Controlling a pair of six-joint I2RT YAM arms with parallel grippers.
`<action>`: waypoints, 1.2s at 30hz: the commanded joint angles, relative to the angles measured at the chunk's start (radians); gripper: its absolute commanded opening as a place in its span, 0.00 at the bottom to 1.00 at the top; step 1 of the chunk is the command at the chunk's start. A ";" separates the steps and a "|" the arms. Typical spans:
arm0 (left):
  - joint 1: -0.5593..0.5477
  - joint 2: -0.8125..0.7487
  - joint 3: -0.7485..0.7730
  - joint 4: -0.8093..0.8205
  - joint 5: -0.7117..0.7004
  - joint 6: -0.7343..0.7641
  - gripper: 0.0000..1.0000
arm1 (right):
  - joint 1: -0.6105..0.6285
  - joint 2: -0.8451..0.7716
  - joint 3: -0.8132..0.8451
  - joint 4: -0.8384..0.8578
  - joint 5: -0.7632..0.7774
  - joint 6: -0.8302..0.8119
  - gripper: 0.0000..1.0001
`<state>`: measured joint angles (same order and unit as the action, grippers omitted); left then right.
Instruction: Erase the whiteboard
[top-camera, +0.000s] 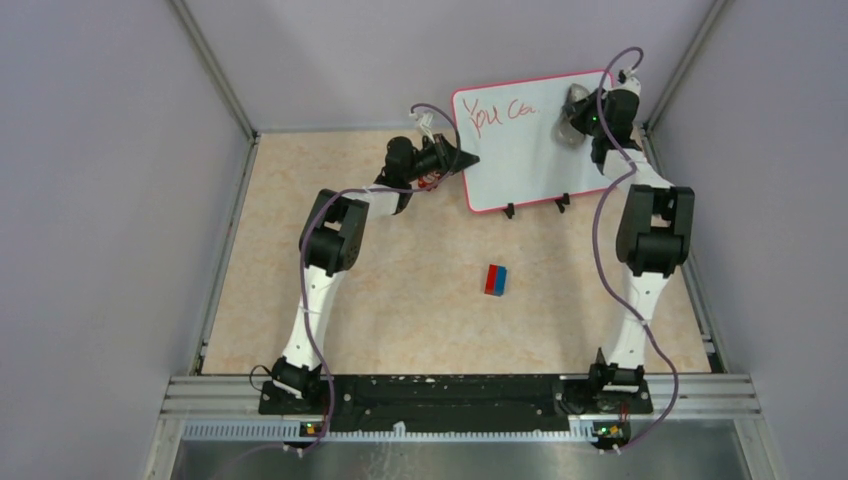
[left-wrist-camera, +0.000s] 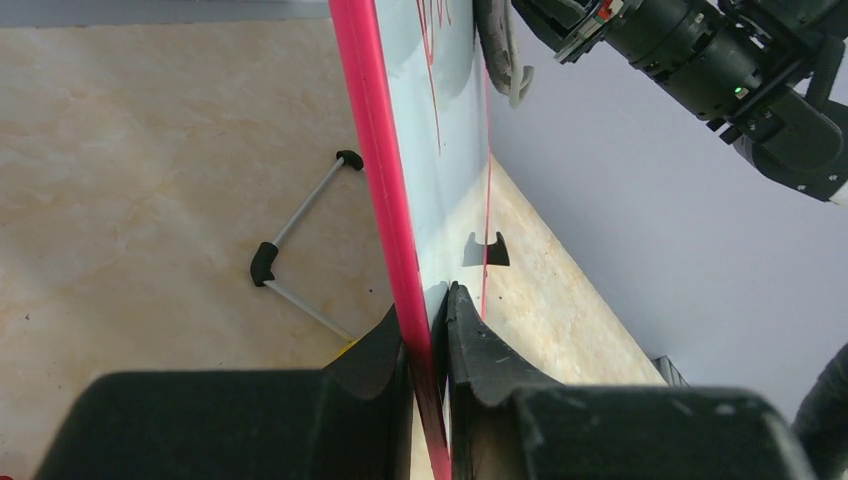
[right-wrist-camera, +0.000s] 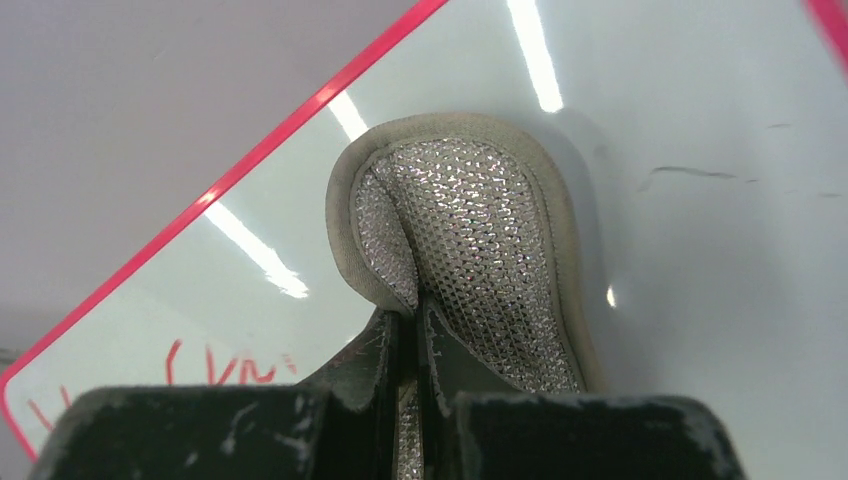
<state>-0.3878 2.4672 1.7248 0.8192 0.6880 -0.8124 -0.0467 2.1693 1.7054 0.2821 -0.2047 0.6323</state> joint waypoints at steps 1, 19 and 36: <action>0.028 -0.003 -0.036 -0.083 -0.040 0.164 0.00 | -0.030 0.006 -0.002 -0.100 0.074 -0.013 0.00; 0.026 -0.006 -0.039 -0.084 -0.042 0.168 0.00 | 0.260 0.030 0.109 -0.053 -0.038 -0.081 0.00; 0.026 -0.012 -0.050 -0.078 -0.045 0.171 0.00 | 0.052 -0.052 -0.114 -0.072 0.077 -0.009 0.00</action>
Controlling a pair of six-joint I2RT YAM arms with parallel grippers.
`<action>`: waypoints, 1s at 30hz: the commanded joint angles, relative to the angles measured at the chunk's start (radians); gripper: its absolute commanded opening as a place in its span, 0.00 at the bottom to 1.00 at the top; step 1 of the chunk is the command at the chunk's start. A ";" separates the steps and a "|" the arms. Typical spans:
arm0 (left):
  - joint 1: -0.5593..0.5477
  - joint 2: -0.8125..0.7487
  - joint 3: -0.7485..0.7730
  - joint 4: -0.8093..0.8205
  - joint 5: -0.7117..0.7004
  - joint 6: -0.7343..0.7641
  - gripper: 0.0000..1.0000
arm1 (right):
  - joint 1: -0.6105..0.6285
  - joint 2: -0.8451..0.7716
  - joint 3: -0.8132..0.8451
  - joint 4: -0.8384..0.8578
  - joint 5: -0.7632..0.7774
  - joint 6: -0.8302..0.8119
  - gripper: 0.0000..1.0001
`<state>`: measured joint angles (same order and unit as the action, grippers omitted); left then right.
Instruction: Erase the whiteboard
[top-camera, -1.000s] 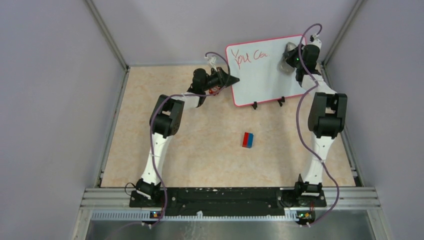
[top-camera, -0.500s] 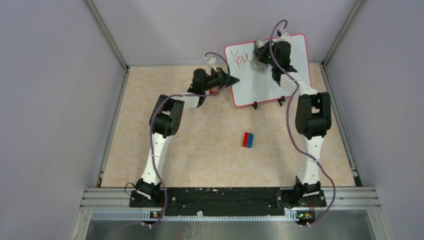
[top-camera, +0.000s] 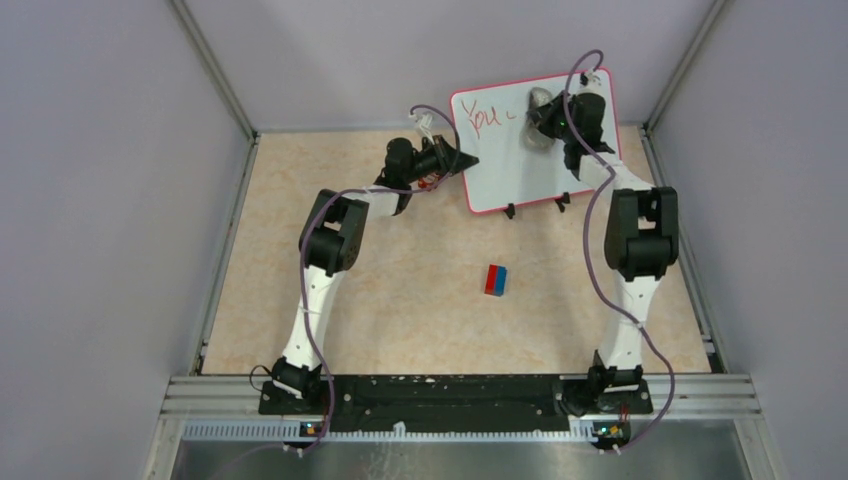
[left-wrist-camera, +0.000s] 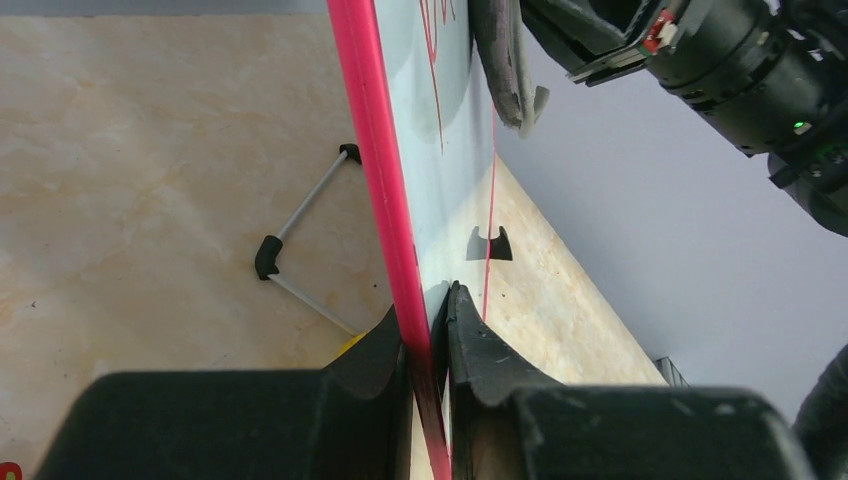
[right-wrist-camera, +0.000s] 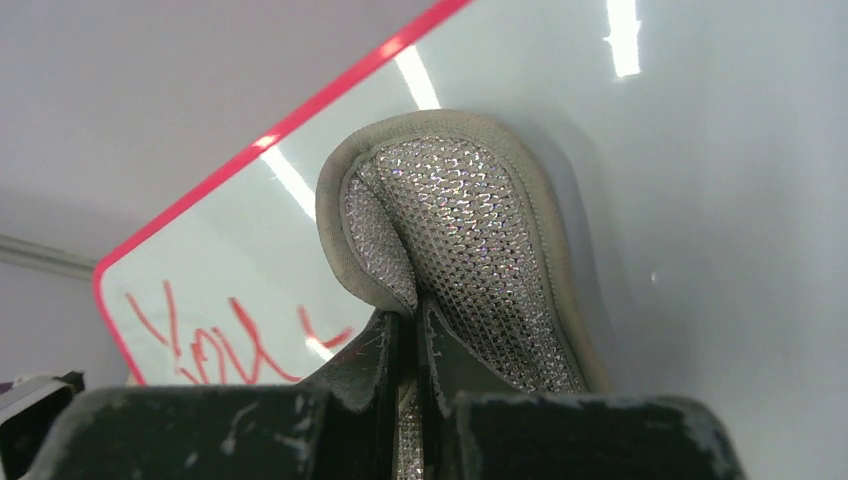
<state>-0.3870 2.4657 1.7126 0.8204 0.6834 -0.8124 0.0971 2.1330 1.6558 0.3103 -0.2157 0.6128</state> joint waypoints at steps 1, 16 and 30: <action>0.025 -0.010 -0.038 -0.080 -0.041 0.172 0.00 | -0.092 -0.019 -0.062 -0.114 0.101 0.005 0.00; 0.025 -0.006 -0.032 -0.084 -0.041 0.173 0.00 | 0.155 -0.019 0.019 -0.064 0.087 -0.032 0.00; 0.027 -0.014 -0.044 -0.081 -0.042 0.178 0.00 | 0.076 -0.033 -0.046 -0.062 0.109 -0.017 0.00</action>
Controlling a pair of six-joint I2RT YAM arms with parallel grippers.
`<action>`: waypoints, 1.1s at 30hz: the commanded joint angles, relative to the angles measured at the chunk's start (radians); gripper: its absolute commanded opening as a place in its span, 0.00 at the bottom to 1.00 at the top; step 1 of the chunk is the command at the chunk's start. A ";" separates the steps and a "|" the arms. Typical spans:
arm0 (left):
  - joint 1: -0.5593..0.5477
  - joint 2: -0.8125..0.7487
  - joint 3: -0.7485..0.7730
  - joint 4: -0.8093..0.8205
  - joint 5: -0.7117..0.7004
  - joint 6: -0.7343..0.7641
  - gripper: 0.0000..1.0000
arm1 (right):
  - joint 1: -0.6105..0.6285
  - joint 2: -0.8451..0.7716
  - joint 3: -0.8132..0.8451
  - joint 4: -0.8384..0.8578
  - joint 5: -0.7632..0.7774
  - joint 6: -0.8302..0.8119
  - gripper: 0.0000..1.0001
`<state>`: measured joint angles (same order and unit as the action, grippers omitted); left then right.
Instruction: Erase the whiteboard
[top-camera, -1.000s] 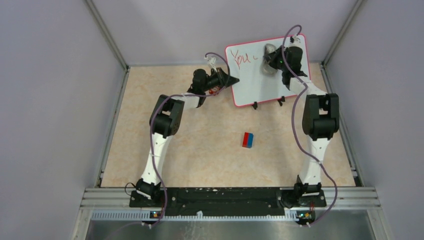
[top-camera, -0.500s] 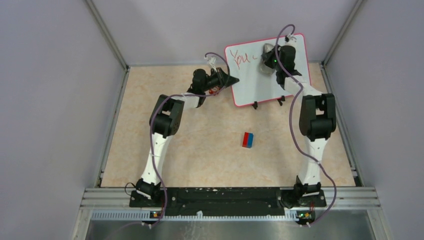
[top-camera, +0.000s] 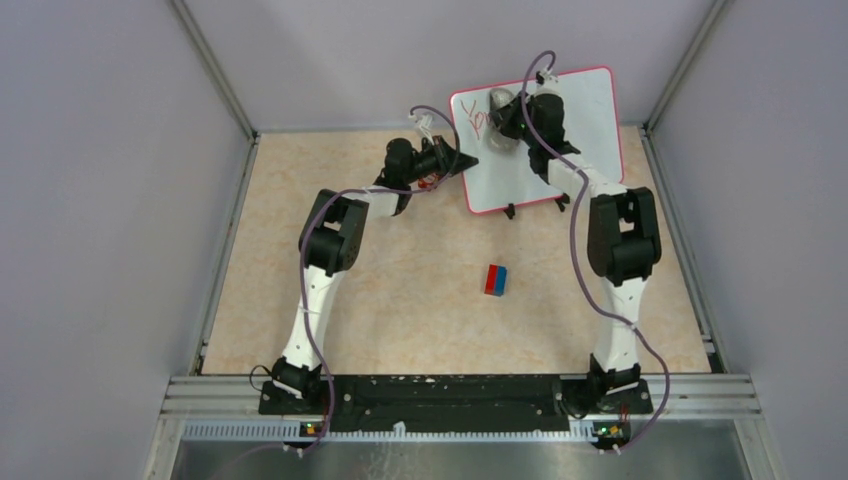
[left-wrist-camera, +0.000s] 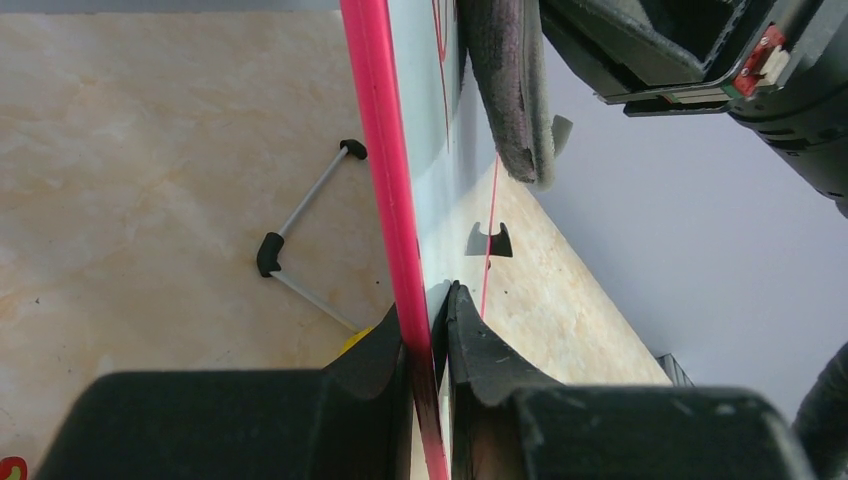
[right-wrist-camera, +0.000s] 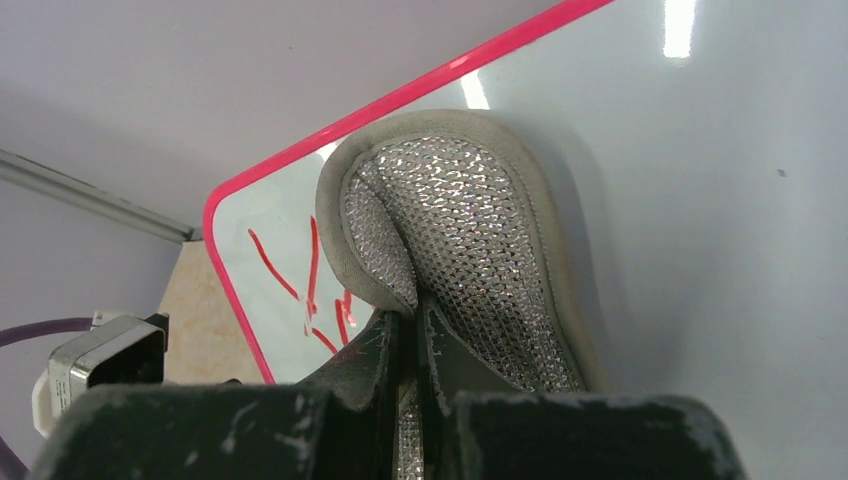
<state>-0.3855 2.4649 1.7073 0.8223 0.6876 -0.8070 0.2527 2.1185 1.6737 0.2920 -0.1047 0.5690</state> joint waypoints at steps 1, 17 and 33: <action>0.027 -0.014 -0.038 -0.083 -0.046 0.172 0.00 | -0.108 -0.025 -0.081 -0.044 0.000 0.041 0.00; 0.027 -0.009 -0.034 -0.089 -0.053 0.178 0.00 | 0.053 0.055 0.115 -0.114 -0.022 -0.042 0.00; 0.027 -0.015 -0.040 -0.090 -0.054 0.184 0.00 | -0.023 0.061 0.064 -0.080 -0.040 0.012 0.00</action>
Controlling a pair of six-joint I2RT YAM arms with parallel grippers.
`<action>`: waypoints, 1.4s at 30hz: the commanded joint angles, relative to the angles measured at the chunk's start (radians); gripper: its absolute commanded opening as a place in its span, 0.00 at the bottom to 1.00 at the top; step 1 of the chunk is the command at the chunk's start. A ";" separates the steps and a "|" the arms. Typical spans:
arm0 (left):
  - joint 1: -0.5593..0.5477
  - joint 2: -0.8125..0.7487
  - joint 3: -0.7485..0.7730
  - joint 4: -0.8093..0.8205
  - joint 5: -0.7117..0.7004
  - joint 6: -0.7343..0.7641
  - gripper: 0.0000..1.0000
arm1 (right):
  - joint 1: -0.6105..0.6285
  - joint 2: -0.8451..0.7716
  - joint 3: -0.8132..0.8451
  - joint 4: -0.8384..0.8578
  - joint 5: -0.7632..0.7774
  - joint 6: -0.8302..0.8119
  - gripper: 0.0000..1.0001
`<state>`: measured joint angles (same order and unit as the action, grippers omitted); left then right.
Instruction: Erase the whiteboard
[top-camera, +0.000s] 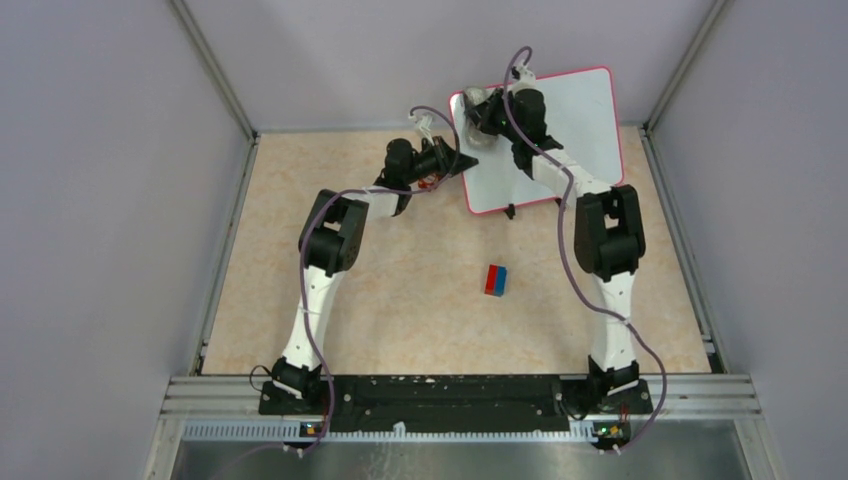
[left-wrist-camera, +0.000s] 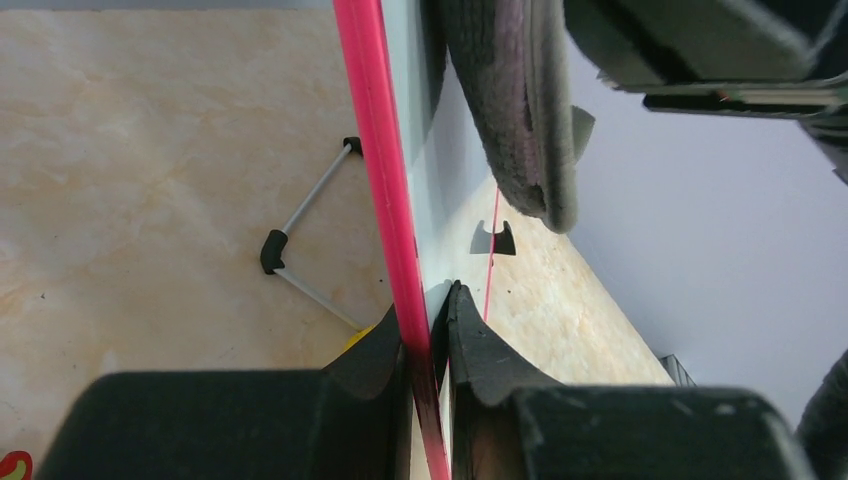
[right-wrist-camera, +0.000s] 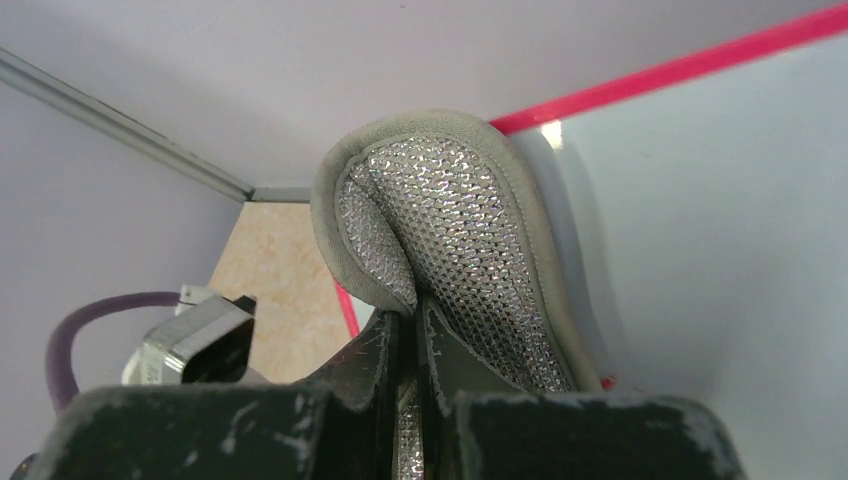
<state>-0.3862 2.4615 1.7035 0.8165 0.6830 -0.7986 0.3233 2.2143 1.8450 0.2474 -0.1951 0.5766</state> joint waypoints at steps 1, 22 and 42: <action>0.027 -0.012 -0.037 -0.084 -0.051 0.177 0.00 | -0.112 -0.048 -0.131 -0.034 0.063 0.004 0.00; 0.028 -0.007 -0.028 -0.098 -0.056 0.185 0.00 | 0.062 0.013 0.023 -0.101 0.057 -0.053 0.00; 0.027 -0.012 -0.035 -0.101 -0.061 0.196 0.00 | -0.099 0.020 0.026 -0.164 0.162 -0.053 0.00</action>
<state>-0.3893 2.4561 1.7008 0.8124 0.6704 -0.7837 0.3698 2.2551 1.9171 0.2115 -0.2119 0.5747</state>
